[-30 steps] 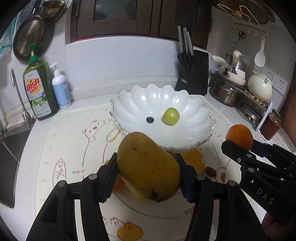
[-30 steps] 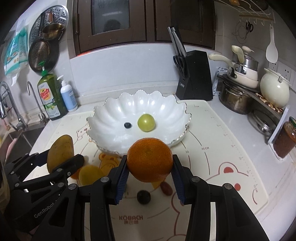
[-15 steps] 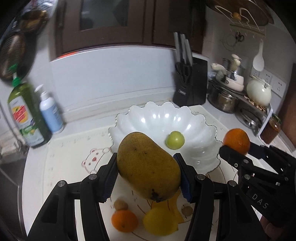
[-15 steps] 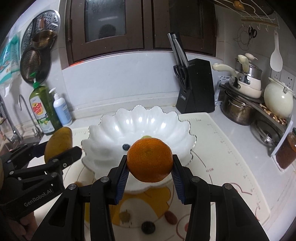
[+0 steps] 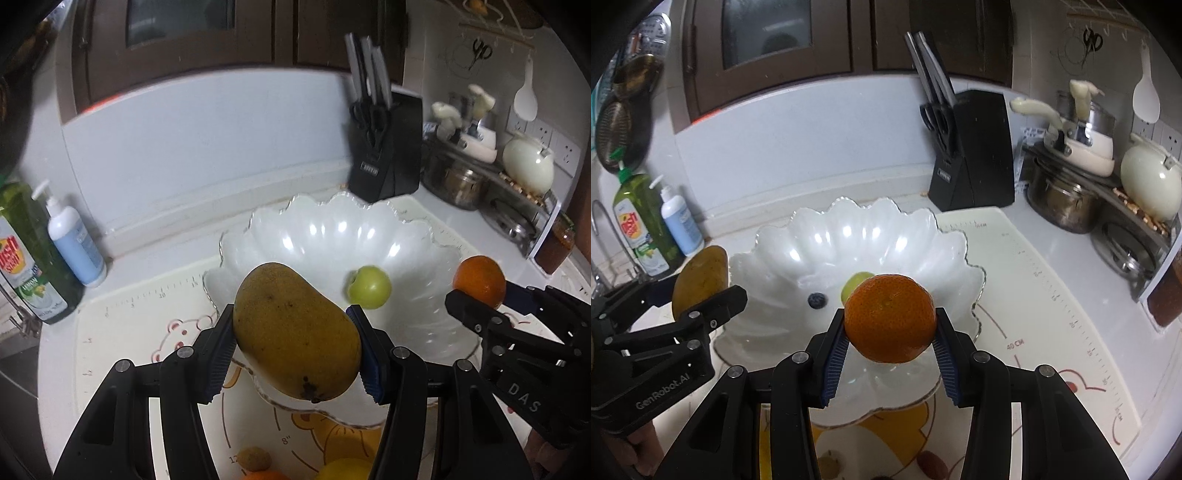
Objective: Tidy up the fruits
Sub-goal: 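Lift the tangerine with the right gripper while the left gripper lifts the mango, then open both grippers over the bowl to drop the mango and tangerine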
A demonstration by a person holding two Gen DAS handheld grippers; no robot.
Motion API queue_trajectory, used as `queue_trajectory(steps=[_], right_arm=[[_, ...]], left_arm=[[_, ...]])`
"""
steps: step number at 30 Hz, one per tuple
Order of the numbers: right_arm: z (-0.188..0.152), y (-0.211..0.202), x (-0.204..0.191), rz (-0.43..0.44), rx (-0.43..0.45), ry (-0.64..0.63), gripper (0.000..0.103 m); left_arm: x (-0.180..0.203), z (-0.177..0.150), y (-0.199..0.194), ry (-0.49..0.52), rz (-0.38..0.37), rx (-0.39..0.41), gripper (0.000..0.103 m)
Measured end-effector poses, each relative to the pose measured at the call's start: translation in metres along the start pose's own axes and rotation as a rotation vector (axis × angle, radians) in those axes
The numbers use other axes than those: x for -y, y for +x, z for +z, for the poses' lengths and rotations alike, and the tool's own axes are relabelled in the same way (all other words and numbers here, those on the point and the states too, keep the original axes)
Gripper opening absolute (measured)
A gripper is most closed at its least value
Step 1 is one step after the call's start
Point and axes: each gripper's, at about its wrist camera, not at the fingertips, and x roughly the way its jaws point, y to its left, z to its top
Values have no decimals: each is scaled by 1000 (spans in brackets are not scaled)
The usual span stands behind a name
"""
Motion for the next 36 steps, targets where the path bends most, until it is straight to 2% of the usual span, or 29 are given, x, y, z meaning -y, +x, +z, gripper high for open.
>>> queue_trajectory(steps=[7, 18, 19, 21, 22, 23, 25, 27, 30, 36], right_arm=[[-4, 24, 0, -13, -60, 1, 45], [-8, 34, -5, -31, -93, -25, 46], [-7, 33, -5, -33, -91, -26, 46], [-7, 32, -5, -39, -97, -29, 47], [-6, 32, -5, -39, -98, -28, 47], [-6, 32, -5, -43, -96, -26, 49], [-5, 29, -5, -64, -80, -28, 59], [-3, 21, -5, -99, -48, -27, 79], [2, 11, -5, -135, -12, -34, 86], [8, -5, -7, -150, 25, -28, 88]], left_arm=[[-1, -8, 30, 9, -18, -77, 58], [-2, -15, 39, 11, -20, -130, 59], [-2, -14, 39, 11, -22, -129, 60], [-1, -13, 35, 20, -13, -110, 73], [-1, -11, 32, 24, 1, -94, 76], [-2, -9, 29, 26, 8, -82, 79], [-3, -7, 24, 30, 13, -72, 80], [-5, -5, 20, 35, 30, -60, 83], [-7, -3, 17, 35, 42, -53, 86], [-9, -2, 7, 24, 70, -41, 90]])
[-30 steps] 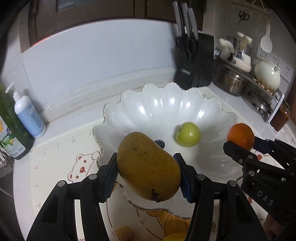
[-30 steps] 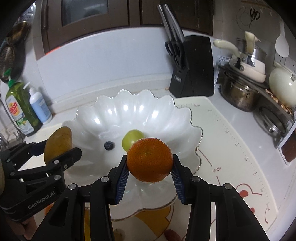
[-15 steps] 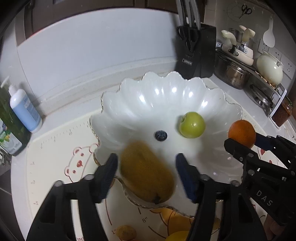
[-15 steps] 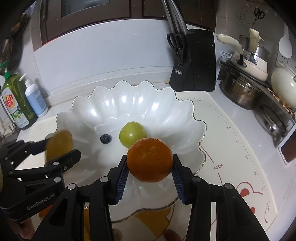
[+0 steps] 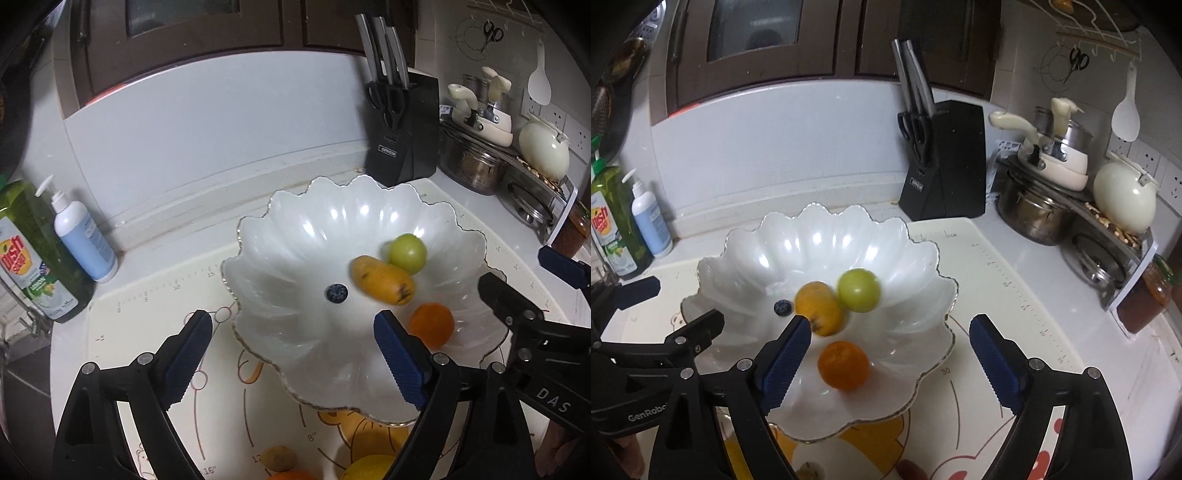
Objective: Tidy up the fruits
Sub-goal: 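Open both grippers over the bowl to drop the mango and tangerine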
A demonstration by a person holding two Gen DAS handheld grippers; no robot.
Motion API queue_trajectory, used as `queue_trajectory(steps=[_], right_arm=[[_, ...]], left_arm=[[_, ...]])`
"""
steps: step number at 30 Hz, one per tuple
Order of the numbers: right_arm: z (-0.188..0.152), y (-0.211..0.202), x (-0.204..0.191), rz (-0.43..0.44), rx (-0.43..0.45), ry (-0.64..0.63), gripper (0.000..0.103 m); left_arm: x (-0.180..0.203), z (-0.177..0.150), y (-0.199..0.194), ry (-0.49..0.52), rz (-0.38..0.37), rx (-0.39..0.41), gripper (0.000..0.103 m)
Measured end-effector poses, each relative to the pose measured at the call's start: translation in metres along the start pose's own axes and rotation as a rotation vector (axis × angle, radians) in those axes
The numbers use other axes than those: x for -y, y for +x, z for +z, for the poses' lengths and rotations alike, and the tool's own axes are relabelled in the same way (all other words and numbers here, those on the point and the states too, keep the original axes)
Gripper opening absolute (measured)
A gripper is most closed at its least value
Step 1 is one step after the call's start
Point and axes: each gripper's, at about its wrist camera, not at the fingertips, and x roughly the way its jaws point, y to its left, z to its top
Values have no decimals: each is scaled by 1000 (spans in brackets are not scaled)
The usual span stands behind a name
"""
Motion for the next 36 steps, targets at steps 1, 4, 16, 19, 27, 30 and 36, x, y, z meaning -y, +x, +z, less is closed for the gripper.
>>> queue_trajectory(steps=[1, 4, 16, 19, 27, 30, 36], right_arm=[[1, -3, 1, -3, 6, 3, 88], [1, -9, 2, -12, 16, 9, 88], [-9, -35, 3, -5, 28, 28, 88], [-13, -42, 3, -3, 30, 33, 88], [-29, -54, 0, -2, 20, 39, 88], [-35, -56, -2, 0, 11, 40, 88], [-46, -61, -7, -2, 7, 27, 88]], left_arm=[[0, -1, -3, 1, 3, 2, 90], [-1, -1, -10, 5, 13, 11, 90], [-4, -13, -46, -5, 28, 47, 96], [-5, -18, -55, -5, 27, 55, 96], [-6, -36, -65, 5, 29, 49, 97], [-7, -44, -67, -2, 36, 44, 97], [-9, -58, -69, -10, 46, 37, 97]])
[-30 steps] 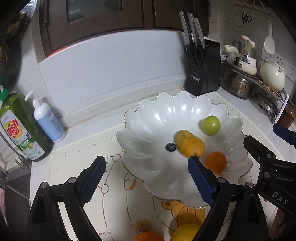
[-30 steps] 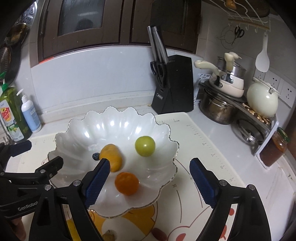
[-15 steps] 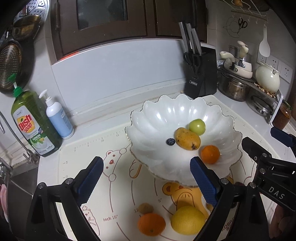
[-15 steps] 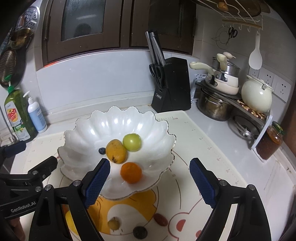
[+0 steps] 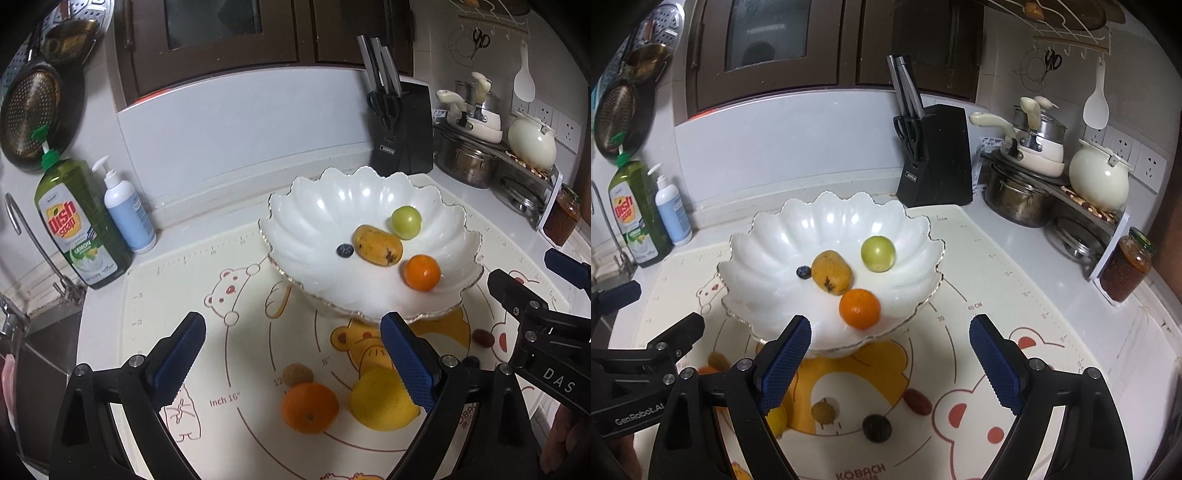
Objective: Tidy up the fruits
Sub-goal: 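Open both grippers over the bowl to drop the mango and tangerine, then move both open grippers back over the fruit on the mat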
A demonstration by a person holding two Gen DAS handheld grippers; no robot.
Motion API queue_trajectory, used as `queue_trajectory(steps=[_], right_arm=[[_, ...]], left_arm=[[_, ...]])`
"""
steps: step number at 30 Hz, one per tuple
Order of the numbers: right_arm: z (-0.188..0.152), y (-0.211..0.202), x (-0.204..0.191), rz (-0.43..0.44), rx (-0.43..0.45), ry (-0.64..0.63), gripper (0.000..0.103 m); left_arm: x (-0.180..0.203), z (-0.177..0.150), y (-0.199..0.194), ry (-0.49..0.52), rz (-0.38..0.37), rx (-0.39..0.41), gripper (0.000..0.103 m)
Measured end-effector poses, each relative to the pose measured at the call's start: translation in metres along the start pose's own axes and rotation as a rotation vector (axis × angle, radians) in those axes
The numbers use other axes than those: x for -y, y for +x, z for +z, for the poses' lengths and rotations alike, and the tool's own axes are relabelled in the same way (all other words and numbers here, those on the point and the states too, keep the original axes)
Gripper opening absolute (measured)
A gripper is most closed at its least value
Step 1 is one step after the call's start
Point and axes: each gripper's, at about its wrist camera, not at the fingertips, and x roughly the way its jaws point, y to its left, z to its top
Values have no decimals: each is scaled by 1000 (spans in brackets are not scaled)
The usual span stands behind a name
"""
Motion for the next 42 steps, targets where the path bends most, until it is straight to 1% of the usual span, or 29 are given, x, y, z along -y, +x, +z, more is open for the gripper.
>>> queue_trajectory(steps=[3, 13, 17, 23, 30, 42], right_arm=[[-5, -2, -1, 0, -3, 2, 88], [-22, -5, 0, -13, -4, 11, 88], [-31, -6, 1, -14, -8, 19, 88], [-48, -10, 2, -35, 2, 16, 88], [-63, 1, 3, -20, -39, 32, 88], [-81, 3, 0, -6, -61, 39, 88]], left_arm=[[-1, -6, -2, -7, -2, -1, 97], [-2, -26, -9, -29, 30, 16, 97], [-4, -35, -12, -58, 42, 34, 96], [-1, -51, -6, -52, 51, 11, 96], [1, -64, 5, -56, 49, -14, 96], [2, -80, 8, -25, 28, -45, 96]])
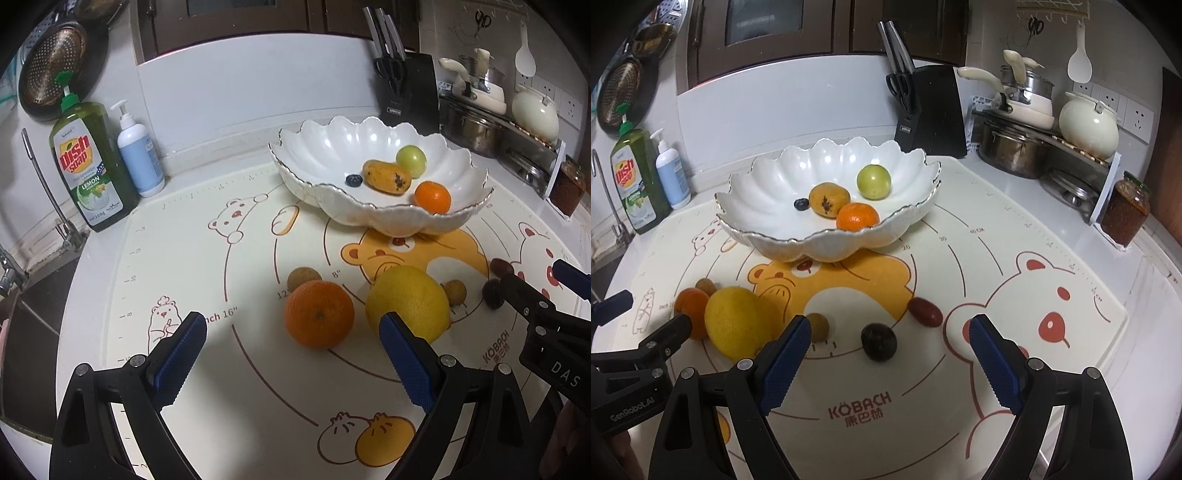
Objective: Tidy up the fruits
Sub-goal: 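Move both open grippers back over the fruit on the mat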
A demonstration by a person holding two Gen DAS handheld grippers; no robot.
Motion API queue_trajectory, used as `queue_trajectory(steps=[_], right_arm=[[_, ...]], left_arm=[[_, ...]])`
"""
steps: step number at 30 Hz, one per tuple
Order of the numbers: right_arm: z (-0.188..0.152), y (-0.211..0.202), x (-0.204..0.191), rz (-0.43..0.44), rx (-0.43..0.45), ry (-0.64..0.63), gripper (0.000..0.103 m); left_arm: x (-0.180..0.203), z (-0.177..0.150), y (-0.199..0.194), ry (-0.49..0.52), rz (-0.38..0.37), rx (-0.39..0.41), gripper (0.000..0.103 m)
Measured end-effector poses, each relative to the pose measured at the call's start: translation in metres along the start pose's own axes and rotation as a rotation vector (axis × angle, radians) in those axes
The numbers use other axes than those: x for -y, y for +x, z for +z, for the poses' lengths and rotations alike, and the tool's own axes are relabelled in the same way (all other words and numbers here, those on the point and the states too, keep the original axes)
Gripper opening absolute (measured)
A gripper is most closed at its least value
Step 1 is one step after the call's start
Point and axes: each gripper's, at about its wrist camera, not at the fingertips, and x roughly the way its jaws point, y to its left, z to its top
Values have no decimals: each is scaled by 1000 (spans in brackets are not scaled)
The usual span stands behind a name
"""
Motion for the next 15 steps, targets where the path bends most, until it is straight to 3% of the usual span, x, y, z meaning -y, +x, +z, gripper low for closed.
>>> queue_trajectory(steps=[4, 15], right_arm=[[-4, 1, 0, -1, -5, -5, 86], [-14, 14, 3, 5, -48, -5, 68]], left_arm=[[2, -4, 3, 12, 4, -7, 94], [8, -10, 19, 25, 0, -43, 88]])
